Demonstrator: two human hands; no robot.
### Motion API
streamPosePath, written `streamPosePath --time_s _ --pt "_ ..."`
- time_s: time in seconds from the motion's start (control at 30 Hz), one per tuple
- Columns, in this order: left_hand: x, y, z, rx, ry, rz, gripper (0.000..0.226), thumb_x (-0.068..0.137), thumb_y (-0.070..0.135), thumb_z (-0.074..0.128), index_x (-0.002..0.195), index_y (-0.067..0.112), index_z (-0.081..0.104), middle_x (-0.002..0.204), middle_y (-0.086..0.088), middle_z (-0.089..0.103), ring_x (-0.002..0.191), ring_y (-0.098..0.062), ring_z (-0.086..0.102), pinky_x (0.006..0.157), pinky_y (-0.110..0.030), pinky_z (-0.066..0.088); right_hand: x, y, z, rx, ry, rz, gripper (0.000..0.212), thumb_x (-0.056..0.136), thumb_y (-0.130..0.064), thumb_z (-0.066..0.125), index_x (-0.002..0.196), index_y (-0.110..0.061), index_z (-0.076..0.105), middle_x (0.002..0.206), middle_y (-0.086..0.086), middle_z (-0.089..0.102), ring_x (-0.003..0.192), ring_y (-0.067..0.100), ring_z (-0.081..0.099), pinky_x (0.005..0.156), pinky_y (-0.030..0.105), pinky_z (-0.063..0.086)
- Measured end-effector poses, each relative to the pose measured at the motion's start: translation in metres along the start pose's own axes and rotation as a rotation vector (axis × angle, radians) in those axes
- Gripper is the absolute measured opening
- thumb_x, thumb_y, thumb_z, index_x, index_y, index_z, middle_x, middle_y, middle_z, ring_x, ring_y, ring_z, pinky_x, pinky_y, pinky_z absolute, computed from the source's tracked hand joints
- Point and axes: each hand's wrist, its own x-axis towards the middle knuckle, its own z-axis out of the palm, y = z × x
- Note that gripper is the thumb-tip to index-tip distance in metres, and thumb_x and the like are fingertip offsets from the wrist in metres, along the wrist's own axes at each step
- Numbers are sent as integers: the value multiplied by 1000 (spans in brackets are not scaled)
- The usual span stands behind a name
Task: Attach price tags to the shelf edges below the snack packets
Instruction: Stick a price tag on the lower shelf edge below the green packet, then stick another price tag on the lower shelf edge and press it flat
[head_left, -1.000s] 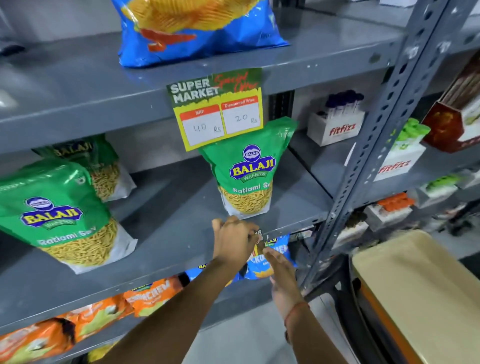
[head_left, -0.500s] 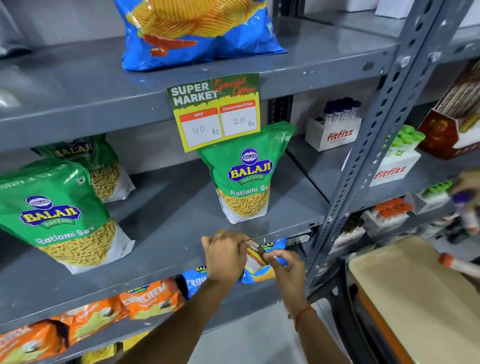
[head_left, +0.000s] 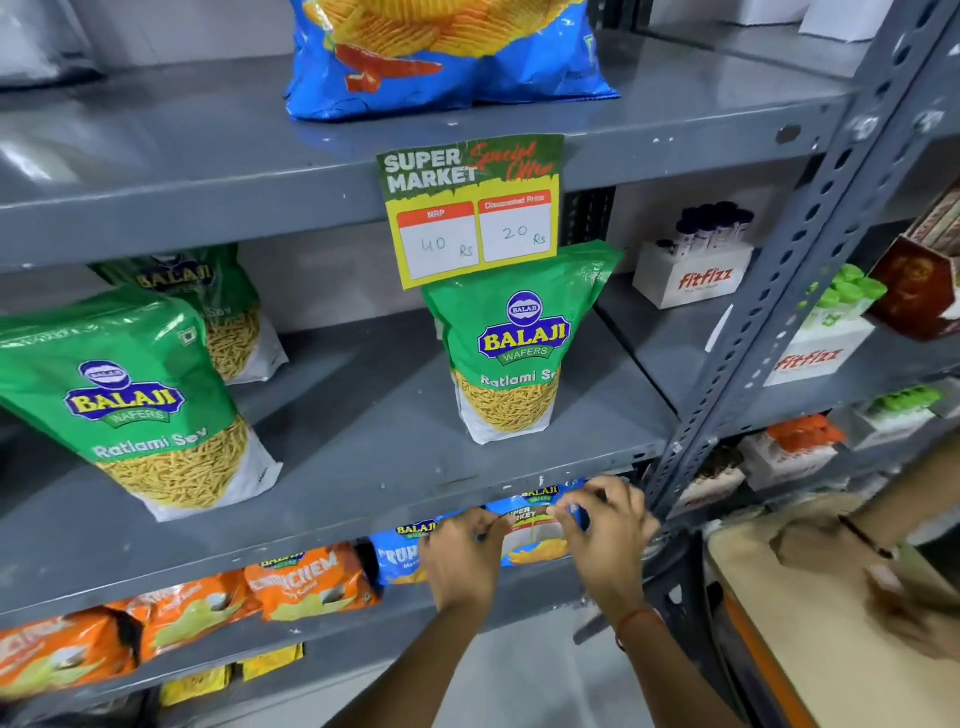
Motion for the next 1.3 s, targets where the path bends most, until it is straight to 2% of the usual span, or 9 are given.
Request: streamPosePath --time_s 0.33,0.57,0.67,0.8,0.9,1.03,1.17,1.23,1.3 --pt "16 14 0 6 73 25 24 83 41 64 78 20 74 74 -3 76 70 -26 68 60 -35 55 28 -21 -12 -39 10 -18 11 74 -31 78 72 -34 68 102 -4 52 105 23 42 75 36 18" --pt "25 12 -2 77 66 -14 33 79 52 64 73 20 72 70 -3 74 71 -26 67 57 -29 48 35 -23 -4 -21 17 23 13 69 -33 82 72 -35 70 99 -3 52 104 22 41 82 48 36" --pt "24 4 -9 104 64 -29 41 78 54 65 66 14 67 67 -5 72 69 -30 66 56 -30 46 30 -26 -3 -30 81 59 25 66 -30 84 83 -27 66 99 3 56 102 30 47 78 42 29" --pt "10 -34 -35 67 70 -97 42 75 59 65 65 18 66 64 -3 72 69 -25 67 56 -31 49 14 -36 -3 22 190 139 32 71 -28 73 95 -19 55 98 14 58 95 38 49 74 49 37" --pt "-7 -77 -70 -31 103 -178 34 73 63 65 74 30 73 71 3 74 74 -19 69 58 -28 47 -5 -64 12 22 143 9 37 71 -43 55 96 -17 61 95 16 59 90 39 50 71 47 37" --pt "-24 -146 -139 -107 141 -373 15 77 54 69 79 40 74 80 4 77 87 -18 71 63 -27 47 -33 -140 54 77 79 -268 30 73 -41 54 93 -21 65 91 14 63 86 35 50 71 46 36" --pt "-32 -214 -233 -273 243 -565 20 83 40 69 63 43 65 62 10 67 86 -18 69 72 -32 51 -75 -249 104 179 -56 -589 20 75 -37 57 93 -31 62 99 3 65 87 29 55 73 41 38" --pt "-32 -246 -276 -388 336 -684 28 84 38 69 57 30 66 53 7 59 71 -16 63 69 -34 46 -103 -310 124 180 -171 -703 20 73 -36 60 92 -33 62 101 -1 65 90 25 54 73 39 39" --pt "-32 -281 -316 -495 409 -794 41 84 36 69 56 7 66 49 -5 53 66 -29 61 73 -42 50 -130 -370 142 161 -282 -817 28 67 -34 67 94 -35 58 103 -3 64 92 22 55 76 38 37"
